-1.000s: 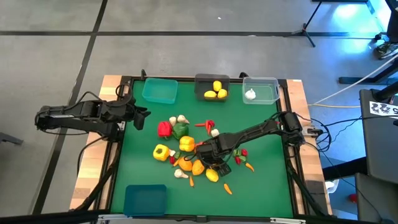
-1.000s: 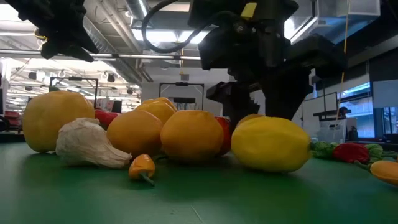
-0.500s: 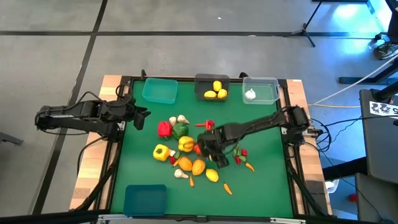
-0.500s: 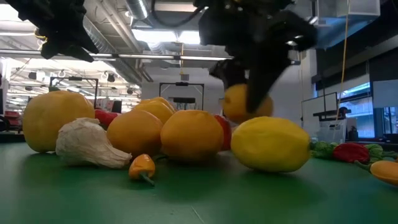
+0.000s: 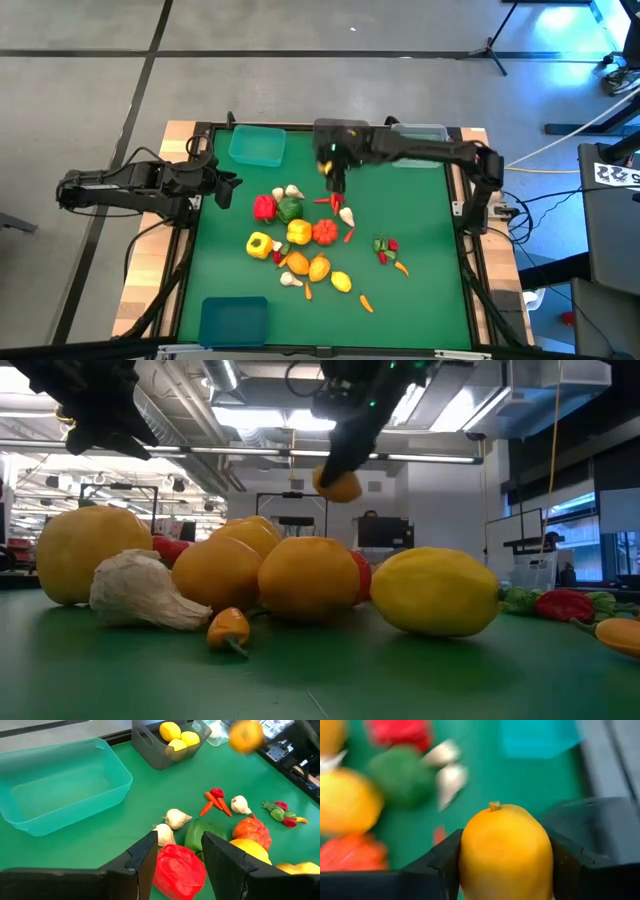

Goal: Sort produce into baskets
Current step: Put the yellow lemon into the black bin

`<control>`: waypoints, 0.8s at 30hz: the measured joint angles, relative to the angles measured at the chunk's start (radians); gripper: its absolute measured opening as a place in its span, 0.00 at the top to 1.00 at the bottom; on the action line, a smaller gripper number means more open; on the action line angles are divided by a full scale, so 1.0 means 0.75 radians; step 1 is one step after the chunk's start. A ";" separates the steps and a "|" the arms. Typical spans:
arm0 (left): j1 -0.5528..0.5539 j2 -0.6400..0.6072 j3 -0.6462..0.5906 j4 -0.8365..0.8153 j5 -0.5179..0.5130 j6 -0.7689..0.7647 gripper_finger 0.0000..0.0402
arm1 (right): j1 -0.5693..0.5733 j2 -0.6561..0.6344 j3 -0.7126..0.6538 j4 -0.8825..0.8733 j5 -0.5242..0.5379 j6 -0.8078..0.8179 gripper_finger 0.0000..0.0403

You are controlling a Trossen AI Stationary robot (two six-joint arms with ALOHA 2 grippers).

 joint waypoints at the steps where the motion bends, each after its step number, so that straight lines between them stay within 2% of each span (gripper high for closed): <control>1: 0.000 0.000 0.000 0.000 -0.001 0.000 0.63 | -0.040 0.000 0.002 0.035 0.000 0.000 0.49; 7: 0.000 0.000 0.000 0.000 -0.006 0.000 0.63 | -0.239 0.018 0.006 0.223 -0.001 0.032 0.48; 11: 0.000 0.000 0.000 -0.001 -0.021 -0.001 0.63 | -0.308 0.077 0.006 0.325 -0.089 0.101 0.48; 17: 0.001 0.000 -0.001 -0.001 -0.024 -0.002 0.63 | -0.370 0.163 0.005 0.296 -0.111 0.130 0.47; 24: 0.001 0.000 -0.001 -0.001 -0.031 -0.003 0.63 | -0.450 0.244 0.005 0.270 -0.206 0.136 0.47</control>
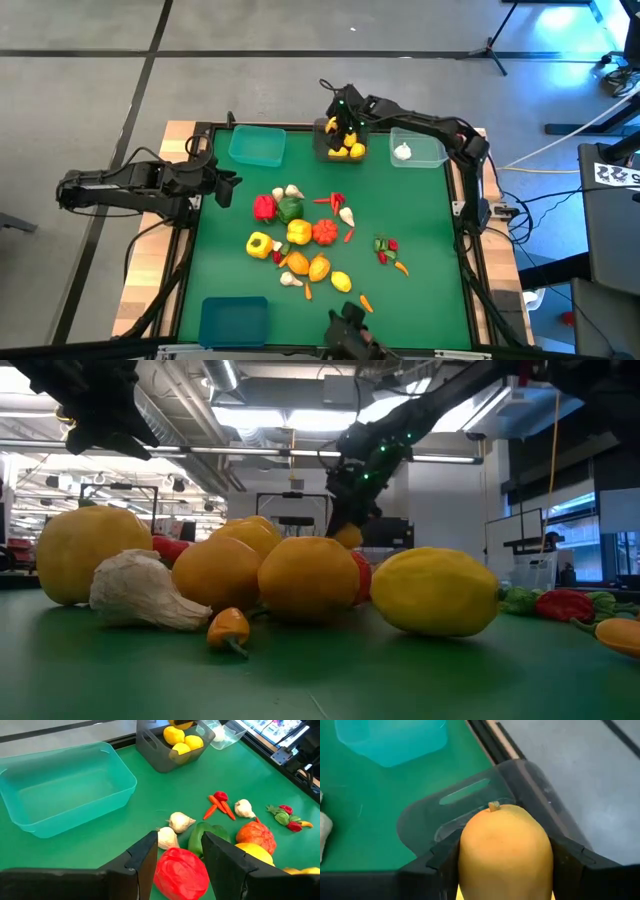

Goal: Sort produce into baskets
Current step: Put the yellow lemon into the black bin

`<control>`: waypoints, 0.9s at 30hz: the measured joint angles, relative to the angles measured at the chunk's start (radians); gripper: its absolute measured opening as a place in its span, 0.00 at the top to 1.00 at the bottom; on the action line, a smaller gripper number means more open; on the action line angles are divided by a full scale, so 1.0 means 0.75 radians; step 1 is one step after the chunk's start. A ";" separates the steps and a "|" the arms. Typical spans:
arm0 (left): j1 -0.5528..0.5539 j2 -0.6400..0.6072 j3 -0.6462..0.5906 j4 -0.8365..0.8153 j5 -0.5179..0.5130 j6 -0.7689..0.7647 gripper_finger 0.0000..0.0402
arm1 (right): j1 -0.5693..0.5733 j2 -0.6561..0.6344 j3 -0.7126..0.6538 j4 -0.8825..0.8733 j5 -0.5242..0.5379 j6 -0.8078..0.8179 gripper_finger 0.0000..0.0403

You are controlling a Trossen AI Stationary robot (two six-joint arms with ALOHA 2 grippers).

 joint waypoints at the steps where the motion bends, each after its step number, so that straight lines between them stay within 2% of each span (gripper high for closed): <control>1: 0.000 0.000 0.000 0.000 0.000 0.000 0.63 | -0.002 0.006 0.000 0.000 -0.018 -0.001 0.46; 9: 0.001 0.000 0.000 0.000 -0.004 -0.003 0.63 | -0.008 0.020 -0.001 0.040 -0.005 -0.006 0.45; 19: 0.001 0.000 0.000 0.000 -0.016 -0.008 0.63 | -0.015 0.020 0.021 0.018 0.019 -0.006 0.24; 23: 0.001 0.000 0.000 0.000 -0.019 -0.008 0.63 | -0.016 0.020 0.021 0.006 0.038 -0.006 0.24; 27: 0.001 0.000 0.000 0.000 -0.019 -0.008 0.63 | -0.014 -0.009 0.021 -0.036 -0.053 -0.008 0.26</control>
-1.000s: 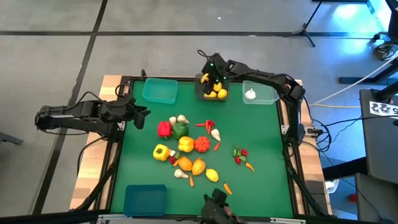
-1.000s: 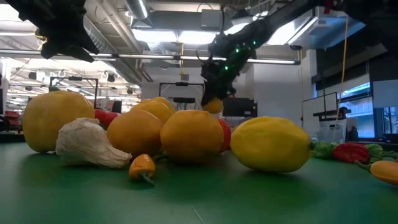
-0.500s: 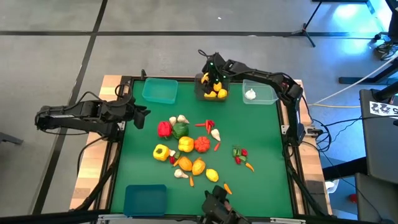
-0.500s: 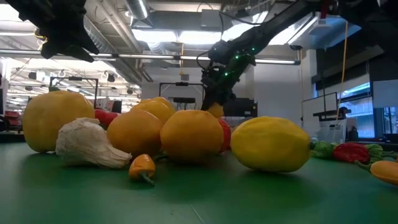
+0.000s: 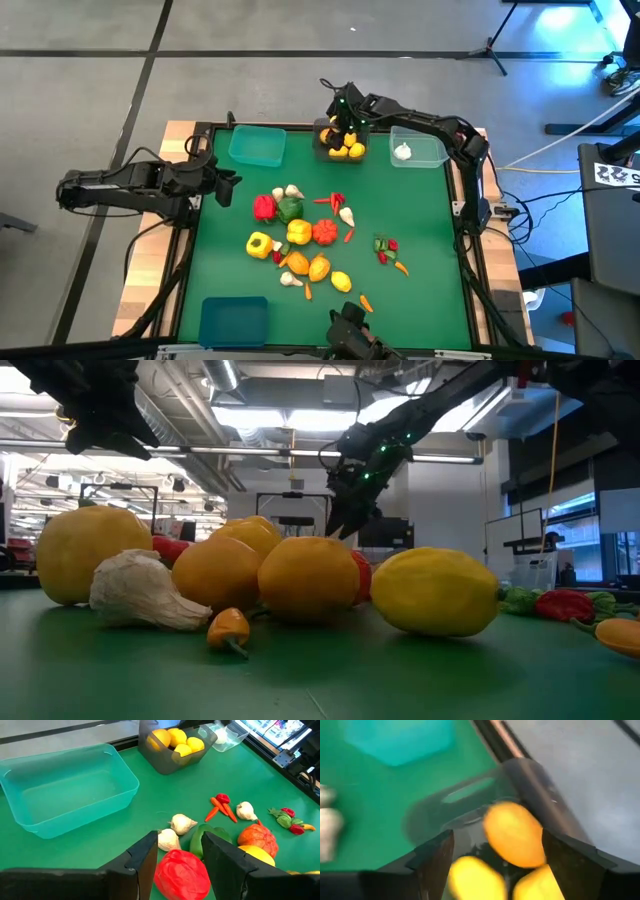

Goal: Sort produce into baskets
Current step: Put the yellow lemon into the black bin

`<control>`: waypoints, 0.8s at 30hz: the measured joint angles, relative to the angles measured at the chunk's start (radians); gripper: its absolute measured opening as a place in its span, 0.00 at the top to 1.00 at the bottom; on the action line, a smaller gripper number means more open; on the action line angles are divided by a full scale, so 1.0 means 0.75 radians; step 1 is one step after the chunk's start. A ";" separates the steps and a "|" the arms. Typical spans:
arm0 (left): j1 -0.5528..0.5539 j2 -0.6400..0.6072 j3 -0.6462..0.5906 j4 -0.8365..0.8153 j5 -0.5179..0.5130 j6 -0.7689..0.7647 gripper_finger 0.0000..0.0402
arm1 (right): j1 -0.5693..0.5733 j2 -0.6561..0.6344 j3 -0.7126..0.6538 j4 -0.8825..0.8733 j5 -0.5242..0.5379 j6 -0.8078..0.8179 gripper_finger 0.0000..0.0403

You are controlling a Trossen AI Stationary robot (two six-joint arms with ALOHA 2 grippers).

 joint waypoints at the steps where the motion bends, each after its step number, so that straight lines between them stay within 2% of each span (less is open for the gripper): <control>1: 0.000 0.000 0.000 0.000 0.000 0.000 0.63 | 0.007 -0.017 0.000 -0.006 -0.047 -0.001 0.27; 7: 0.000 0.000 0.000 0.000 -0.001 0.004 0.63 | 0.080 -0.130 0.001 -0.087 -0.301 -0.004 0.27; 11: 0.000 0.000 0.000 0.000 -0.001 0.004 0.63 | 0.209 -0.194 0.003 -0.091 -0.387 0.002 0.27; 19: 0.000 0.000 0.000 0.000 -0.001 0.002 0.63 | 0.571 -0.194 0.002 -0.168 -0.333 -0.035 0.27; 24: 0.000 0.000 0.000 0.000 -0.001 0.004 0.63 | 0.787 -0.192 0.001 -0.289 -0.217 -0.172 0.27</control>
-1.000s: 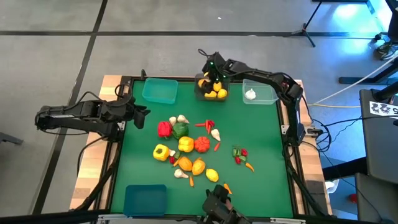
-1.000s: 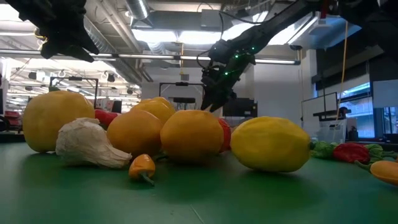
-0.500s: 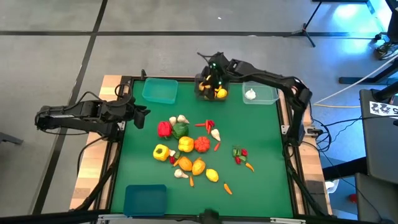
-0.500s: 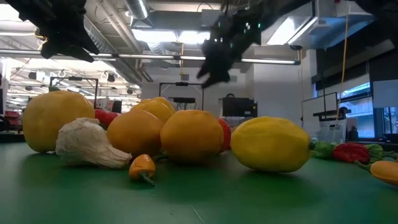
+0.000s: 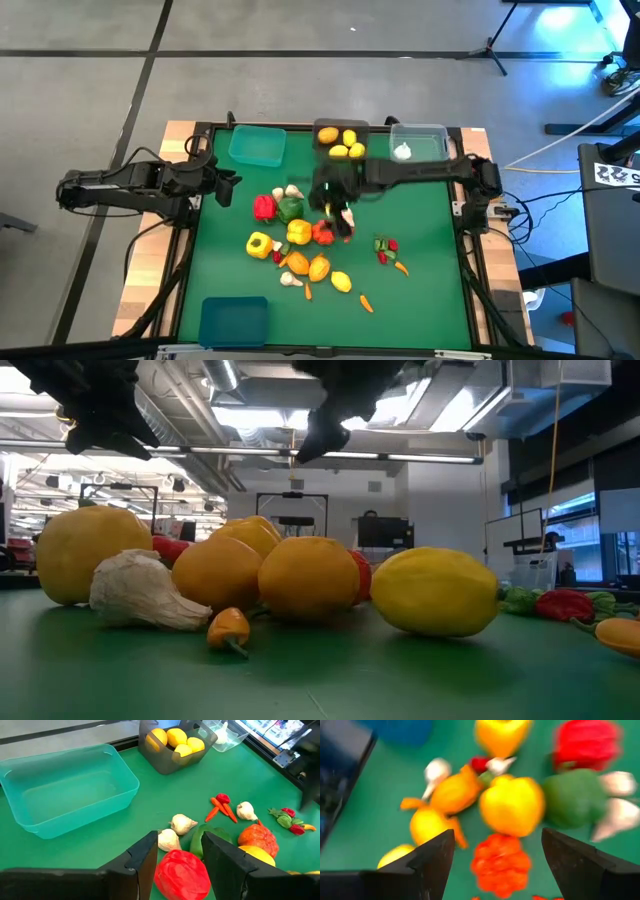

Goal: Sort produce into baskets
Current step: Put the yellow lemon into the black bin

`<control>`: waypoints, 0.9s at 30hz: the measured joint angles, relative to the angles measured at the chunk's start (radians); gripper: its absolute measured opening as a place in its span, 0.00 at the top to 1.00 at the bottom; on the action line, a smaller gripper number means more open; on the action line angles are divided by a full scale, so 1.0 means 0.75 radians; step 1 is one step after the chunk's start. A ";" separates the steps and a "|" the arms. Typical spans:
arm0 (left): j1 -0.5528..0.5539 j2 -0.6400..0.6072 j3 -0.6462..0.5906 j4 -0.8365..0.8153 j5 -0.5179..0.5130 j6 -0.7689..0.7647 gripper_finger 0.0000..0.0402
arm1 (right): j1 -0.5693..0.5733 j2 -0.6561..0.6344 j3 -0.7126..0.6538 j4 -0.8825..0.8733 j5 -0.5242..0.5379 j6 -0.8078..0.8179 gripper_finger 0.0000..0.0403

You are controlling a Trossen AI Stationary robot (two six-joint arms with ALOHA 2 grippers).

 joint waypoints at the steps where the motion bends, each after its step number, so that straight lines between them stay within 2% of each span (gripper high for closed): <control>1: 0.000 0.000 0.000 0.000 0.000 0.000 0.63 | 0.037 0.000 0.000 -0.028 0.019 -0.038 0.27; 8: 0.000 0.001 0.000 0.000 0.000 0.006 0.63 | 0.237 0.027 -0.001 -0.073 0.095 -0.076 0.27; 12: 0.000 0.001 0.000 0.000 0.000 0.005 0.63 | 0.305 0.086 -0.001 0.000 0.102 -0.077 0.27; 27: 0.000 0.000 0.000 -0.043 0.003 -0.016 0.63 | 0.321 0.240 -0.001 0.174 0.009 -0.082 0.27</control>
